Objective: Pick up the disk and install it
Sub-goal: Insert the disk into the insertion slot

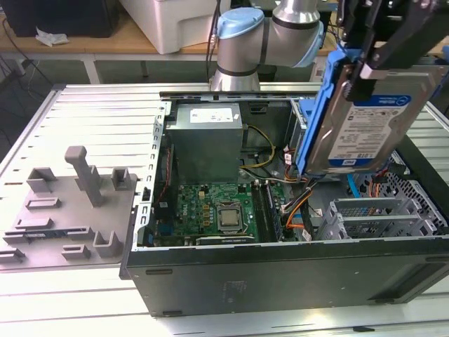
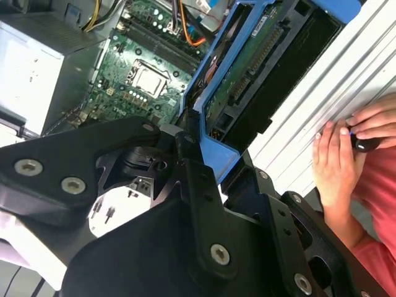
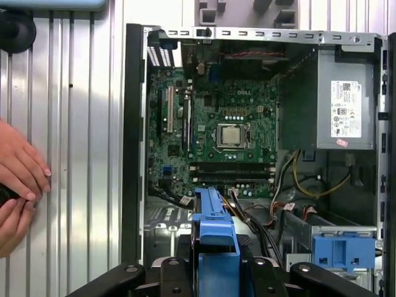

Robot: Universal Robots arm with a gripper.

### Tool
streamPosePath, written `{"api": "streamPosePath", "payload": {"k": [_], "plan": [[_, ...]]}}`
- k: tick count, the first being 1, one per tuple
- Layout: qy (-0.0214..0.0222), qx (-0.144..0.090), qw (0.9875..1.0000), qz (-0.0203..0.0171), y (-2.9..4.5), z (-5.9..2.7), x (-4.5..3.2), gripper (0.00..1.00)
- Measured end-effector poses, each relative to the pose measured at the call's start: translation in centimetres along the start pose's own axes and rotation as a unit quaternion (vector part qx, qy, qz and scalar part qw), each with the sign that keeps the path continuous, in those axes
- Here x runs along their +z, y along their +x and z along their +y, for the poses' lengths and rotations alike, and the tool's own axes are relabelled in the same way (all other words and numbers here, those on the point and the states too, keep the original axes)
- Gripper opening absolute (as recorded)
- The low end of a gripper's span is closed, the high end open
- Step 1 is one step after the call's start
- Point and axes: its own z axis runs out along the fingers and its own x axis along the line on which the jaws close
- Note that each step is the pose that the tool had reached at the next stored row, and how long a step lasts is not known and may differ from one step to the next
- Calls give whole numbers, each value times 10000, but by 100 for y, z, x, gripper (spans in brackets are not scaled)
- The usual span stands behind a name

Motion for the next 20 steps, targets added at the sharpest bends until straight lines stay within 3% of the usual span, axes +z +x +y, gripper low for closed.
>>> {"api": "streamPosePath", "payload": {"k": [10,17,20], "plan": [[0,0,10000,0,136,-275,-8,37],[0,0,10000,0,173,-475,-13,37],[0,0,10000,0,173,-509,-13,37]]}}
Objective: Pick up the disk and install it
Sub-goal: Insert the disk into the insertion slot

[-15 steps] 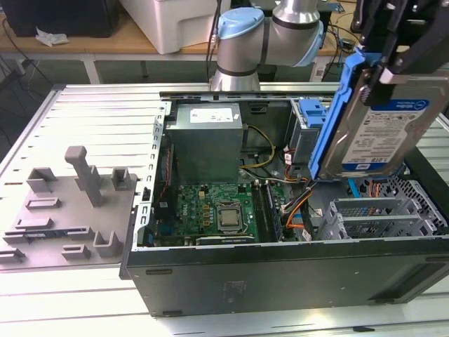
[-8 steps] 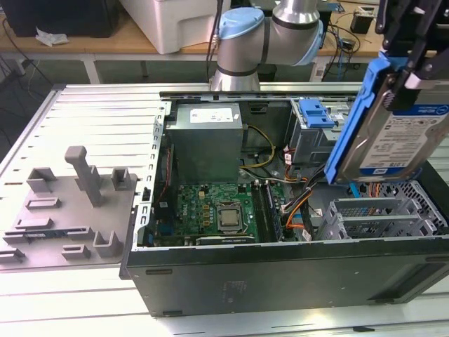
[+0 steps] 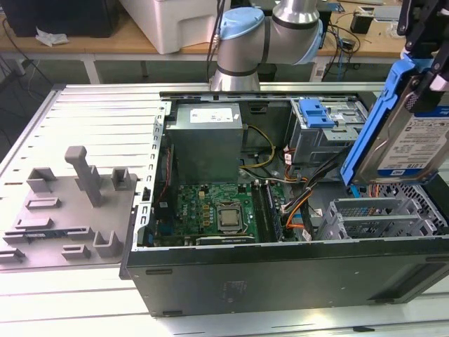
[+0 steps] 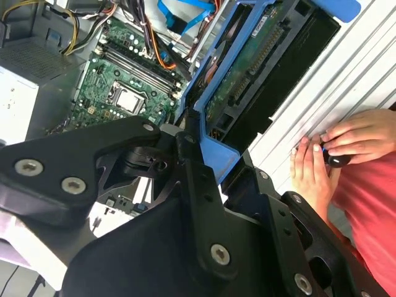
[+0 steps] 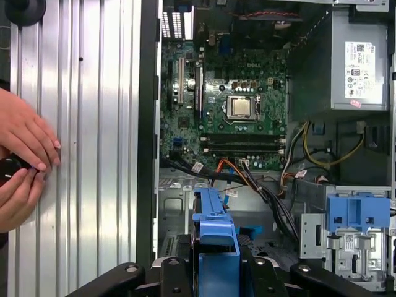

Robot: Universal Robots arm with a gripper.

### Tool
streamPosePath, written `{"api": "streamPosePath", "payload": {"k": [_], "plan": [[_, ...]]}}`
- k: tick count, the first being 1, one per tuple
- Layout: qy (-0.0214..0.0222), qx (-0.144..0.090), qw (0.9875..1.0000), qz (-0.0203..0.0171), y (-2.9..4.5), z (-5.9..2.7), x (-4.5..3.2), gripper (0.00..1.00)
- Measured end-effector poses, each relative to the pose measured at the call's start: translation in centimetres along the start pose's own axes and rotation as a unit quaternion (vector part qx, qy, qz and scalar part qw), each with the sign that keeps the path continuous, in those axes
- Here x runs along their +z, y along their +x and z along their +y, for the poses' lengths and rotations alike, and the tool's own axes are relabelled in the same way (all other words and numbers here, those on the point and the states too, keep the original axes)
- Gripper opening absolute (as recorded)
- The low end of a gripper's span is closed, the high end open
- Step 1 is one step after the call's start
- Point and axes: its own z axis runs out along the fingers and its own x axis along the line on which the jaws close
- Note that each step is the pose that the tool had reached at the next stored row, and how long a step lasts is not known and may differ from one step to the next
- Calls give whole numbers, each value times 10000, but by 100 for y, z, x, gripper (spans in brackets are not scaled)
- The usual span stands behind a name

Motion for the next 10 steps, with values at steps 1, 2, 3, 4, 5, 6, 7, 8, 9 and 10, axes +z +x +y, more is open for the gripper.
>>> {"api": "streamPosePath", "payload": {"k": [1,2,3,4,5,6,7,8,9,10], "plan": [[0,0,10000,0,0,-6,1,37],[0,0,10000,0,0,-13,1,37],[0,0,10000,0,0,-21,1,37],[0,0,10000,0,1,-29,2,37],[0,0,10000,0,1,-37,2,37],[0,0,10000,0,1,-43,3,37],[0,0,10000,0,2,-57,4,37],[0,0,10000,-2,3,-66,6,37],[0,1,10000,-2,4,-68,8,37],[0,1,10000,-2,5,-70,9,37]]}}
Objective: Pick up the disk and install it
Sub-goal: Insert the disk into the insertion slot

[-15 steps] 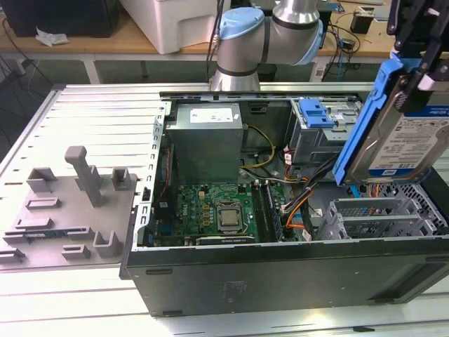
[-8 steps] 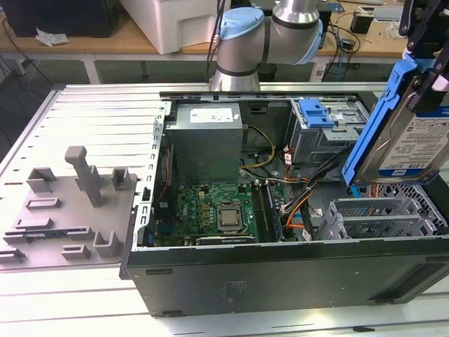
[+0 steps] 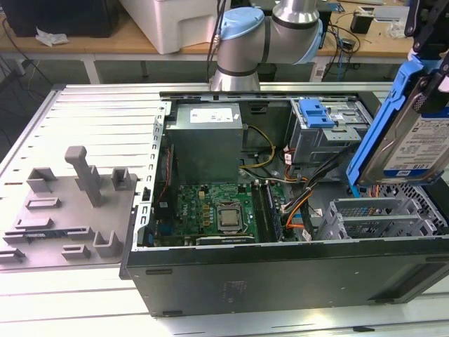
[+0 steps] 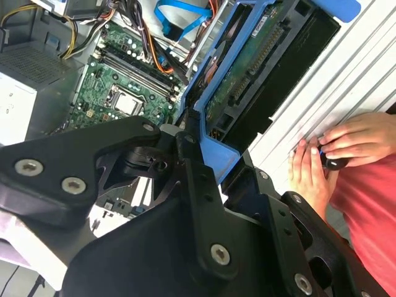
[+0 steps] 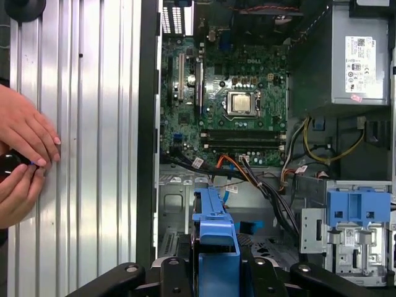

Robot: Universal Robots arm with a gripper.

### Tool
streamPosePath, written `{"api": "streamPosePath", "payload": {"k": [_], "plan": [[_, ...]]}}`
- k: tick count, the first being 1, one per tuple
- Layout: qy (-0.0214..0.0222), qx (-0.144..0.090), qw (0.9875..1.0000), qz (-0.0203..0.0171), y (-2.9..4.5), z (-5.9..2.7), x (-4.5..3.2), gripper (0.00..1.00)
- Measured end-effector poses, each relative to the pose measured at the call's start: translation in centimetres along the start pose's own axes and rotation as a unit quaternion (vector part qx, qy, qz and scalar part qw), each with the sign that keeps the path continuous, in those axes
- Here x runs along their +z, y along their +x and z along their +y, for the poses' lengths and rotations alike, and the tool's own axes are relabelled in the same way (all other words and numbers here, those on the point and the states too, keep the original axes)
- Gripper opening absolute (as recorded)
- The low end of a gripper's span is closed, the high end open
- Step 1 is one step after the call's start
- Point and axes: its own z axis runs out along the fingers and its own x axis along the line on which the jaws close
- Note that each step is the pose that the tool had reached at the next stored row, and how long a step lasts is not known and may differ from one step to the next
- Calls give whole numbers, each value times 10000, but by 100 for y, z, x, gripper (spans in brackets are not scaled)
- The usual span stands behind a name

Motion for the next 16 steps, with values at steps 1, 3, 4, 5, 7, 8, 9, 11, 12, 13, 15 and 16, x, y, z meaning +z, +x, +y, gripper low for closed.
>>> {"api": "streamPosePath", "payload": {"k": [1,3,4,5,7,8,9,11,12,13,15,16], "plan": [[0,-1,10000,-1,2,-2,3,37],[0,-1,10000,-3,3,-7,7,37],[0,-1,10000,-7,4,-11,11,37],[0,-1,10000,-8,5,-13,14,37],[0,-1,10000,-13,6,-18,26,37],[0,-1,10000,-15,6,-20,33,37],[0,-1,10000,-17,6,-22,41,37],[0,-2,10000,-20,7,-25,57,37],[0,-1,10000,-21,7,-26,62,37],[0,-1,10000,-22,7,-26,67,37],[0,-2,10000,-27,8,-29,82,37],[0,-2,10000,-29,8,-30,86,37]]}}
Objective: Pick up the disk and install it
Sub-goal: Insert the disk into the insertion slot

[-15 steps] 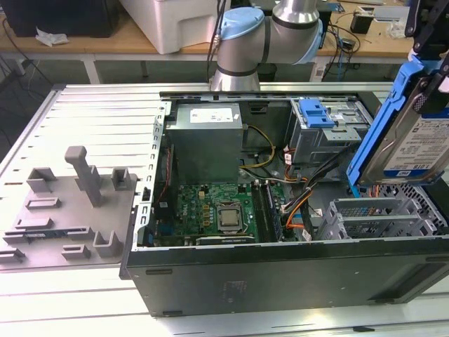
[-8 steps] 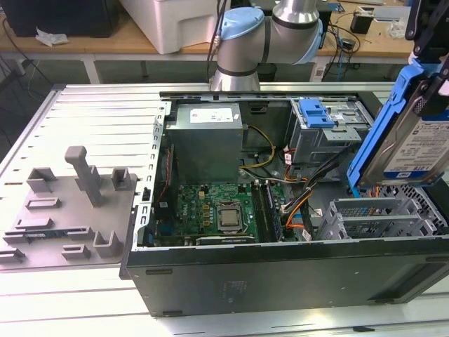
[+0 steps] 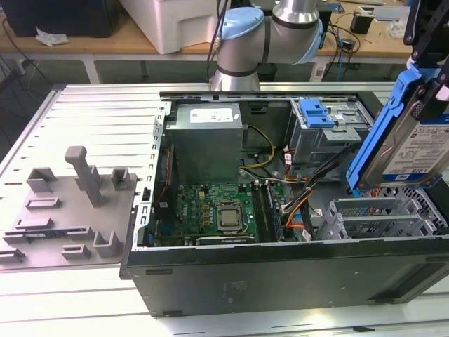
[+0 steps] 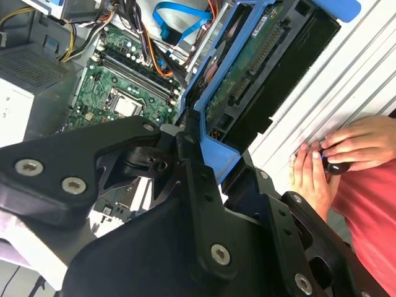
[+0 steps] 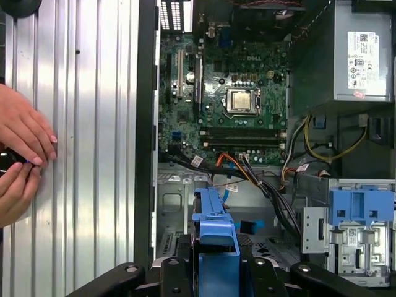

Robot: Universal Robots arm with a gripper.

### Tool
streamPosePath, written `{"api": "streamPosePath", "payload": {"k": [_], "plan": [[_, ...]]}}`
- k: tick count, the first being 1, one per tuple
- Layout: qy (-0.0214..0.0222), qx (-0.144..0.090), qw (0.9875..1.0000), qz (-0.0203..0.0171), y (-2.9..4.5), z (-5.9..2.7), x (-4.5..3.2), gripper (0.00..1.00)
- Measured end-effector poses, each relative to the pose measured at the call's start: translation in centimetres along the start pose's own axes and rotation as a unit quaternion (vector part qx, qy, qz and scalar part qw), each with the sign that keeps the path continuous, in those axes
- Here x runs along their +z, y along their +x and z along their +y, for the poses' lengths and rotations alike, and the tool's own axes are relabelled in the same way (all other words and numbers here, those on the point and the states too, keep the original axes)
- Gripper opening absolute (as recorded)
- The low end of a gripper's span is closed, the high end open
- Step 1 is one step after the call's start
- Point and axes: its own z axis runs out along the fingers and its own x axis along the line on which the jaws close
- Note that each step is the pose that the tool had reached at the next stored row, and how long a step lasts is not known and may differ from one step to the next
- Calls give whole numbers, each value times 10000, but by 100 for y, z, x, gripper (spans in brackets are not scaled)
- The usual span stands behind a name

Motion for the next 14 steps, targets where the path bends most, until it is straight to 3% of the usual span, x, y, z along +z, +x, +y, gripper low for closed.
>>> {"api": "streamPosePath", "payload": {"k": [14], "plan": [[0,-1,10000,-47,14,-20,88,37]]}}
